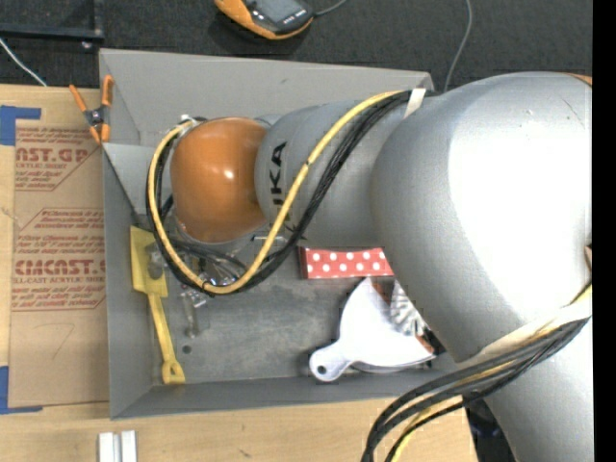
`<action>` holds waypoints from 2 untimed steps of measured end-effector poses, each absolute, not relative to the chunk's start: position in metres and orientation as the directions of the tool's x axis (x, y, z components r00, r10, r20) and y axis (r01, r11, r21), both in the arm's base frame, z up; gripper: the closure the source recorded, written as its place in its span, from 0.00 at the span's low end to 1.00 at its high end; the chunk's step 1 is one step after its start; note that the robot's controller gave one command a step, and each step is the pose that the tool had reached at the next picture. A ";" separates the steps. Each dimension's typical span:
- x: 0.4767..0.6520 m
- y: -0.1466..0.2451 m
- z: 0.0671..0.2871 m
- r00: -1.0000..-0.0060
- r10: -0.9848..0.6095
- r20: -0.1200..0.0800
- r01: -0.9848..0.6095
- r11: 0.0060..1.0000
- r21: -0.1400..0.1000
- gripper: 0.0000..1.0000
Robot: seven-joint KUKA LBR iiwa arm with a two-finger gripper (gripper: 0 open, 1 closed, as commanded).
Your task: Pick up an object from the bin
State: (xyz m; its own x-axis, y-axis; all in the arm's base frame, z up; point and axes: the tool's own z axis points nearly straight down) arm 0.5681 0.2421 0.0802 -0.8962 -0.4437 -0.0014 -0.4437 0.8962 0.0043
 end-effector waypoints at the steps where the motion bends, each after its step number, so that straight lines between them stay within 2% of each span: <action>1: 0.582 0.245 0.073 -0.774 -0.633 -0.004 -0.633 0.774 0.002 0.00; 2: 0.508 0.240 0.102 -0.599 -0.800 -0.008 -0.800 0.599 -0.002 0.00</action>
Offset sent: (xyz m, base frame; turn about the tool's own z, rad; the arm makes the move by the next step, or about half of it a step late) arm -0.0627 -0.0002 0.0198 -0.4750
